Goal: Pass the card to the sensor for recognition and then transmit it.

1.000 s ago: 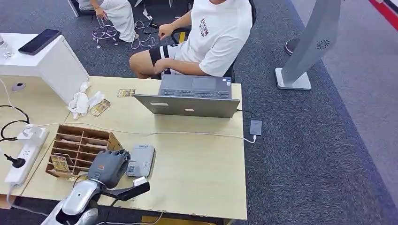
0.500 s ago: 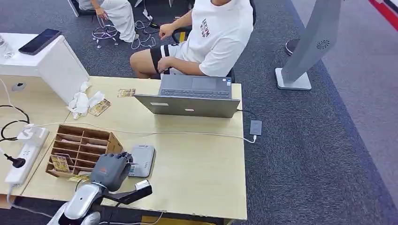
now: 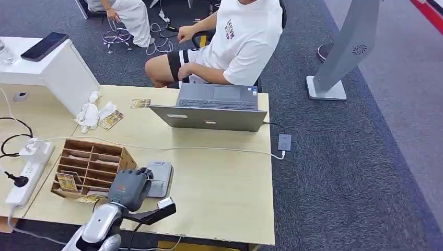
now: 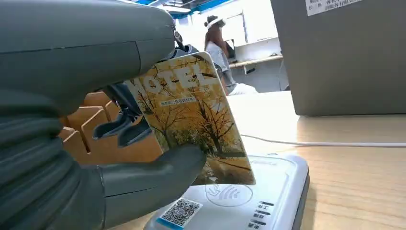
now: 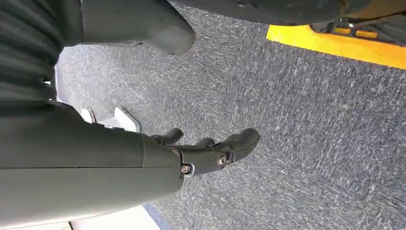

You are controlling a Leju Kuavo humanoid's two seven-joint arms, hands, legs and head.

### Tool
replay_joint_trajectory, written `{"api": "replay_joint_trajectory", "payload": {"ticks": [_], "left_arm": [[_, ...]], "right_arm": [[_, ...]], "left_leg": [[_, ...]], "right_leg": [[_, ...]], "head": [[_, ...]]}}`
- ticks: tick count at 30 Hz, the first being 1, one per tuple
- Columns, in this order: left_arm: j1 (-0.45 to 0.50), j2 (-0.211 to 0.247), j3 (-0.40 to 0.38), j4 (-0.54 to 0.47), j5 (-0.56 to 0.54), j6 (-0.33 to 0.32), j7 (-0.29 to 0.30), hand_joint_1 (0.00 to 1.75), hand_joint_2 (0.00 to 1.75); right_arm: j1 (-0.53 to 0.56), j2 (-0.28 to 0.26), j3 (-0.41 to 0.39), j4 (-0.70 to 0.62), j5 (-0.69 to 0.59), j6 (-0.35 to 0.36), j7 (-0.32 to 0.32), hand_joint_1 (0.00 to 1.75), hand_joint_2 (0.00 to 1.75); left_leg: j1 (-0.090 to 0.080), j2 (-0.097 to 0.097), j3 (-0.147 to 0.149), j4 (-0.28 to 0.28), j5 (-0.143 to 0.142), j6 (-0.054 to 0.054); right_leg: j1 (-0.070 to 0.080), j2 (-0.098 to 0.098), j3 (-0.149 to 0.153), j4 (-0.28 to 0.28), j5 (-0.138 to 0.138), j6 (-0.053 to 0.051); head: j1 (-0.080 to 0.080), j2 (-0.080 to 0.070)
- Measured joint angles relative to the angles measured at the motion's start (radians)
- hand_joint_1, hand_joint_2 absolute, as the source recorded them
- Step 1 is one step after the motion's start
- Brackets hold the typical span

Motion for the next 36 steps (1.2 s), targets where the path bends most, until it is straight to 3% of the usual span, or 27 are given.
{"api": "replay_joint_trajectory", "payload": {"ticks": [15,19,30,32,36], "left_arm": [[-0.096,-0.015,0.0,0.122,-0.026,-0.024,0.028,1.75,1.75],[-0.125,-0.017,0.0,0.156,-0.002,-0.058,0.026,1.75,1.75],[-0.155,-0.017,0.0,0.195,0.016,-0.068,0.01,1.75,1.75],[-0.158,-0.018,-0.002,0.197,0.017,-0.06,0.004,1.75,1.75],[-0.161,-0.021,-0.011,0.197,0.001,0.02,-0.007,1.75,1.75]], "right_arm": [[-0.001,0.0,0.019,0.001,0.019,0.002,0.002,0.0,1.75],[-0.002,0.0,0.025,0.002,0.023,0.003,-0.001,0.0,1.75],[-0.003,0.0,0.036,0.002,0.034,0.004,-0.006,0.0,1.75],[-0.003,0.0,0.036,0.002,0.034,0.004,-0.005,0.0,1.75],[-0.003,-0.001,0.037,0.003,0.03,0.006,-0.009,0.0,1.75]], "left_leg": [[0.0,0.0,0.0,0.0,0.0,0.0],[0.0,0.0,0.0,0.0,0.0,0.0],[0.0,-0.001,0.002,0.0,0.0,0.0],[0.0,-0.001,0.002,0.0,0.0,0.0],[0.0,0.0,0.002,0.0,0.001,0.001]], "right_leg": [[0.0,0.0,0.0,0.0,0.0,0.0],[0.0,0.0,0.001,0.0,0.0,0.0],[0.0,0.0,0.002,0.0,0.0,0.0],[0.0,0.0,0.003,0.0,0.0,0.0],[0.0,0.0,0.002,0.0,0.001,0.0]], "head": [[0.0,0.0],[0.0,0.0],[0.0,0.0],[0.0,0.0],[0.0,0.0]]}}
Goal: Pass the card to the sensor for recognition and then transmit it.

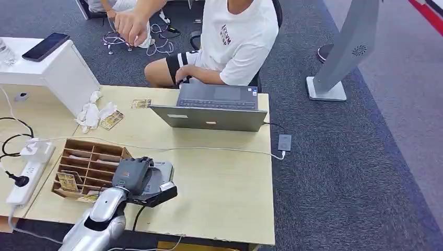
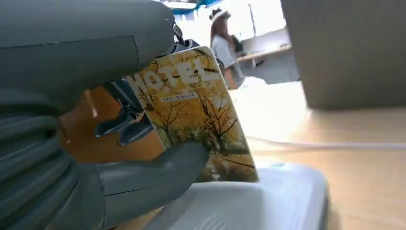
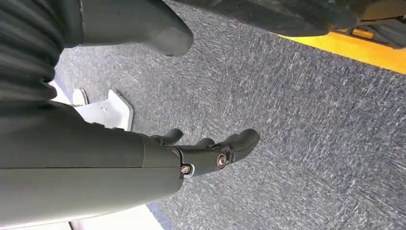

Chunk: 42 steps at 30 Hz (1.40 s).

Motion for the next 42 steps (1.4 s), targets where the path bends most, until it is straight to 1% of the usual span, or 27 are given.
{"api": "replay_joint_trajectory", "payload": {"ticks": [2,7,16,19,20,21,23,25,27,29,33,42], "left_arm": [[-0.017,0.001,0.0,-0.013,-0.008,0.029,0.008,1.75,1.75],[-0.078,0.011,0.0,-0.056,-0.006,0.025,0.018,1.75,1.75],[-0.082,0.016,0.0,-0.074,-0.007,0.029,0.018,1.75,1.75],[-0.096,0.021,0.0,-0.085,-0.009,0.059,0.023,1.75,1.75],[-0.112,0.028,0.0,-0.098,-0.005,0.075,0.027,1.75,1.75],[-0.143,0.045,0.0,-0.119,0.004,0.079,0.029,1.75,1.75],[-0.234,0.078,0.005,-0.156,0.032,0.062,0.037,1.75,1.75],[-0.328,0.103,0.011,-0.166,0.051,0.037,0.048,1.75,1.75],[-0.404,0.112,0.019,-0.167,0.056,0.035,0.051,1.75,1.75],[-0.454,0.112,0.026,-0.165,0.062,0.039,0.052,1.75,1.75],[-0.501,0.112,0.027,-0.132,0.063,0.067,0.052,1.75,1.75],[-0.519,0.111,0.029,-0.09,0.072,0.09,0.049,1.75,1.75]], "right_arm": [[0.0,-0.001,0.0,0.001,-0.001,0.0,-0.003,0.0,1.75],[0.0,-0.003,0.0,0.002,-0.014,0.0,-0.01,0.0,1.75],[-0.002,-0.004,0.0,0.005,-0.012,0.0,-0.01,0.0,1.75],[-0.002,-0.004,0.0,0.006,-0.013,0.0,-0.013,0.0,1.75],[-0.002,-0.005,0.0,0.006,-0.013,0.0,-0.017,0.0,1.75],[-0.002,-0.007,0.0,0.006,-0.014,0.001,-0.022,0.0,1.75],[-0.005,-0.009,0.0,0.006,-0.021,0.002,-0.03,0.0,1.75],[-0.007,-0.011,0.0,0.006,-0.037,0.003,-0.033,0.0,1.75],[-0.008,-0.012,0.0,0.006,-0.046,0.006,-0.032,0.0,1.75],[-0.01,-0.014,-0.001,0.006,-0.052,0.011,-0.018,0.0,1.75],[-0.01,-0.017,-0.001,0.006,-0.046,0.014,0.015,0.0,1.75],[-0.01,-0.019,-0.001,0.008,-0.033,0.015,0.036,0.0,1.75]], "left_leg": [[0.0,0.0,-0.001,0.0,0.0,0.0],[0.0,0.0,-0.001,0.0,0.0,0.0],[0.0,0.0,-0.001,0.0,0.0,0.0],[0.0,0.0,-0.001,0.0,0.001,0.0],[0.001,0.0,-0.002,0.0,0.001,0.0],[0.001,-0.001,-0.003,0.0,0.003,-0.001],[0.003,-0.002,-0.006,0.0,0.004,-0.002],[0.003,-0.003,-0.005,0.0,0.005,-0.003],[0.003,-0.003,-0.005,0.0,0.005,-0.003],[0.003,-0.002,-0.005,0.0,0.005,-0.003],[0.003,-0.002,-0.005,0.0,0.005,-0.003],[0.003,-0.002,-0.006,0.0,0.005,-0.003]], "right_leg": [[0.0,0.0,-0.001,0.0,0.001,0.0],[0.0,0.0,0.0,0.0,0.001,0.0],[0.0,0.0,-0.001,0.0,0.001,0.0],[0.0,0.0,-0.001,0.0,0.001,0.0],[0.001,0.0,-0.002,0.0,0.001,-0.001],[0.001,0.0,-0.003,0.0,0.002,-0.001],[0.003,-0.002,-0.004,0.001,0.004,-0.002],[0.003,-0.002,-0.004,0.001,0.005,-0.003],[0.003,-0.002,-0.004,0.001,0.006,-0.004],[0.003,-0.002,-0.004,0.001,0.006,-0.004],[0.003,-0.002,-0.005,0.001,0.006,-0.004],[0.003,-0.002,-0.005,0.001,0.006,-0.004]], "head": [[0.0,0.0],[0.0,0.0],[0.0,0.0],[0.0,0.0],[0.0,0.0],[0.0,0.0],[0.0,0.0],[-0.001,0.0],[0.0,0.0],[0.0,0.0],[0.0,0.0],[0.0,0.0]]}}
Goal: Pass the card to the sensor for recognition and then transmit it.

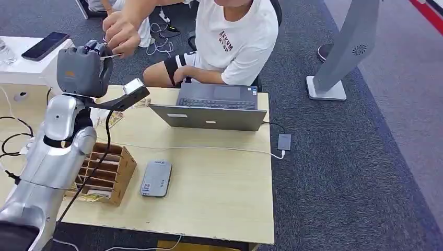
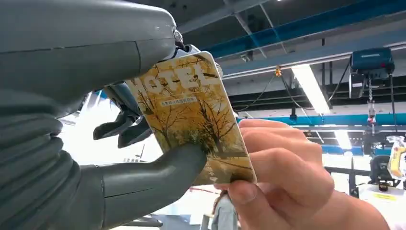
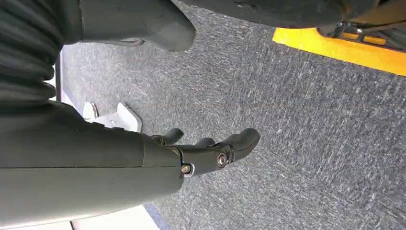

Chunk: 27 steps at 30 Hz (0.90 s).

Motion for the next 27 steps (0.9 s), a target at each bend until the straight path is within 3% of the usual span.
{"api": "replay_joint_trajectory", "payload": {"ticks": [6,7,8,9,10,19,23,24,27], "left_arm": [[-0.001,-0.007,0.013,0.034,0.002,0.009,-0.003,1.75,1.75],[-0.001,-0.009,0.013,0.04,0.002,0.013,-0.005,1.13,1.75],[0.0,-0.011,0.013,0.046,0.002,0.02,-0.008,0.0,1.75],[0.0,-0.015,0.014,0.053,0.002,0.032,-0.013,0.0,1.75],[0.002,-0.019,0.014,0.057,0.002,0.047,-0.018,0.0,0.0],[0.06,-0.061,0.015,0.052,-0.008,0.095,-0.047,0.0,0.0],[0.111,-0.069,0.015,-0.012,-0.002,0.109,-0.074,0.0,0.0],[0.128,-0.069,0.015,-0.039,-0.001,0.109,-0.075,0.0,1.75],[0.178,-0.064,0.015,-0.123,0.002,0.108,-0.09,0.0,1.75]], "right_arm": [[-0.001,-0.002,0.0,0.0,0.0,-0.001,-0.015,0.0,1.75],[-0.002,-0.002,0.0,0.0,0.0,-0.001,-0.016,0.0,1.75],[-0.002,-0.002,0.0,0.0,0.0,-0.001,-0.016,0.0,1.75],[-0.002,-0.002,0.0,0.0,0.001,0.0,-0.016,0.0,1.75],[-0.002,-0.002,0.0,0.0,0.001,0.001,-0.016,0.0,1.75],[-0.001,-0.002,0.0,0.0,-0.002,-0.002,0.006,0.0,1.75],[0.0,-0.002,-0.001,0.0,-0.005,-0.01,0.018,0.0,1.75],[0.001,-0.002,-0.002,0.0,-0.011,-0.015,0.02,0.0,1.75],[0.003,-0.002,-0.006,0.0,-0.021,-0.019,0.027,0.0,1.75]], "left_leg": [[0.0,0.0,0.0,0.0,0.0,0.0],[0.0,0.0,0.0,0.0,0.0,0.0],[0.0,0.0,0.0,0.0,0.0,0.0],[0.0,0.0,0.0,0.0,0.0,0.0],[0.0,0.0,0.0,0.0,0.0,0.0],[0.0,0.0,0.0,0.0,0.0,0.0],[0.0,0.0,0.0,0.0,0.0,0.0],[0.0,0.0,0.0,0.0,0.0,0.0],[0.0,0.0,-0.001,0.0,0.0,0.0]], "right_leg": [[0.0,0.0,0.0,0.0,0.0,0.0],[0.0,0.0,0.0,0.0,0.0,0.0],[0.0,0.0,0.0,0.0,0.0,0.0],[0.0,0.0,0.0,0.0,0.0,0.0],[0.0,0.0,0.0,0.0,0.0,0.0],[0.0,0.0,0.0,0.0,0.0,0.0],[0.0,0.0,0.0,0.0,0.0,0.0],[0.0,0.0,0.0,0.0,0.0,0.0],[0.0,0.0,0.0,0.0,0.0,0.0]], "head": [[0.0,0.0],[0.0,0.0],[0.0,0.0],[0.0,0.0],[0.0,0.0],[0.0,0.0],[0.0,0.0],[0.0,0.0],[0.0,0.0]]}}
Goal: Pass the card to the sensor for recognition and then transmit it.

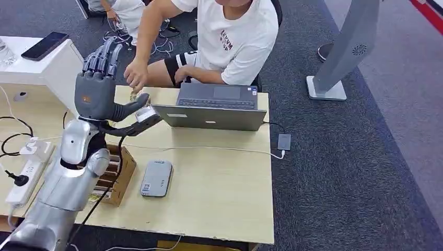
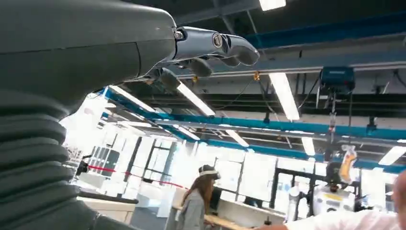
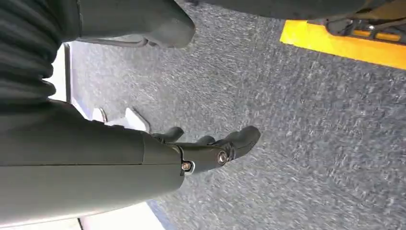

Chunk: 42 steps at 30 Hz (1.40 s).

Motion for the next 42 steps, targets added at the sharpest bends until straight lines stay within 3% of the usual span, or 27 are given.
{"api": "replay_joint_trajectory", "payload": {"ticks": [2,7,10,14,15,17,19,20,23,26,28,31,36,42], "left_arm": [[0.072,0.015,0.0,-0.081,-0.011,0.018,-0.021,0.0,1.75],[0.355,0.064,0.0,-0.281,-0.055,0.176,-0.072,0.0,1.75],[0.476,0.09,0.009,-0.355,-0.071,0.204,-0.092,0.0,1.75],[0.731,0.126,0.035,-0.486,-0.157,0.289,-0.098,0.0,1.75],[0.785,0.136,0.035,-0.51,-0.187,0.29,-0.073,0.0,1.75],[0.883,0.176,0.035,-0.55,-0.248,0.253,0.034,0.0,1.75],[0.974,0.263,0.034,-0.585,-0.246,0.119,0.189,0.0,1.75],[1.009,0.307,0.034,-0.595,-0.238,0.098,0.237,0.0,1.75],[1.066,0.391,0.034,-0.62,-0.226,0.09,0.278,0.0,1.75],[1.097,0.443,0.032,-0.64,-0.208,0.068,0.288,0.0,1.75],[1.108,0.477,0.023,-0.645,-0.133,-0.002,0.314,0.0,1.75],[1.131,0.534,0.017,-0.643,-0.034,-0.013,0.342,0.0,1.75],[1.144,0.577,0.008,-0.637,-0.018,-0.01,0.346,0.0,1.75],[1.147,0.594,-0.002,-0.637,-0.011,-0.011,0.349,0.0,1.75]], "right_arm": [[0.002,0.0,-0.006,0.0,-0.003,-0.001,-0.001,0.0,1.75],[0.011,0.002,-0.024,0.0,-0.02,-0.011,-0.009,0.0,1.75],[0.012,0.004,-0.029,0.0,-0.024,-0.014,-0.018,0.0,1.75],[0.021,0.014,-0.043,0.0,-0.034,-0.029,-0.026,0.0,1.75],[0.023,0.015,-0.046,0.0,-0.035,-0.033,-0.022,0.0,1.75],[0.026,0.02,-0.052,-0.001,-0.035,-0.04,-0.015,0.0,1.75],[0.026,0.024,-0.062,-0.002,-0.034,-0.04,-0.01,0.0,1.75],[0.026,0.024,-0.066,-0.003,-0.032,-0.04,-0.008,0.0,1.75],[0.025,0.026,-0.069,-0.003,-0.031,-0.04,-0.003,0.0,1.75],[0.026,0.028,-0.073,-0.005,-0.031,-0.04,-0.002,0.0,1.75],[0.025,0.03,-0.075,-0.007,-0.029,-0.038,0.002,0.0,1.75],[0.024,0.031,-0.076,-0.009,-0.018,-0.038,0.011,0.0,1.75],[0.023,0.033,-0.08,-0.01,-0.014,-0.039,0.011,0.0,1.75],[0.023,0.034,-0.084,-0.011,-0.014,-0.039,0.011,0.0,1.75]], "left_leg": [[0.0,0.003,0.0,0.0,-0.001,0.0],[0.0,0.005,0.001,0.0,-0.004,0.0],[0.0,0.003,0.0,-0.001,-0.005,0.0],[0.0,0.008,0.003,-0.001,-0.009,-0.002],[0.0,0.007,0.003,-0.001,-0.009,-0.001],[0.0,0.006,0.003,-0.001,-0.01,-0.001],[0.001,0.005,0.003,-0.001,-0.01,-0.001],[0.001,0.005,0.003,-0.001,-0.01,-0.001],[0.001,0.002,0.003,-0.001,-0.01,-0.002],[0.002,0.002,0.004,-0.001,-0.01,-0.002],[0.002,0.001,0.004,-0.001,-0.009,-0.002],[0.002,0.001,0.004,-0.001,-0.009,-0.002],[0.002,-0.001,0.004,-0.001,-0.009,-0.002],[0.002,-0.001,0.004,-0.001,-0.01,-0.002]], "right_leg": [[0.0,0.002,0.0,0.0,0.0,0.0],[0.0,0.005,-0.001,0.0,-0.004,0.0],[0.0,0.002,0.0,0.0,-0.005,0.0],[0.0,0.008,0.0,0.0,-0.007,-0.001],[0.0,0.006,0.001,0.0,-0.009,0.001],[0.0,0.005,0.001,0.0,-0.01,0.0],[0.0,0.004,0.001,0.0,-0.011,-0.002],[0.001,0.004,0.001,0.0,-0.011,-0.002],[0.001,0.001,0.001,0.001,-0.012,-0.003],[0.001,0.0,0.003,0.001,-0.012,-0.003],[0.002,-0.001,0.004,0.001,-0.012,-0.003],[0.002,-0.001,0.004,0.001,-0.011,-0.003],[0.002,-0.001,0.004,0.001,-0.011,-0.003],[0.002,-0.001,0.004,0.001,-0.011,-0.003]], "head": [[0.0,0.0],[-0.001,0.0],[0.0,0.0],[0.0,0.0],[0.0,0.0],[0.0,0.0],[0.0,0.0],[-0.001,0.0],[-0.001,0.0],[-0.002,0.0],[-0.001,0.0],[-0.001,0.0],[0.0,0.0],[0.0,0.0]]}}
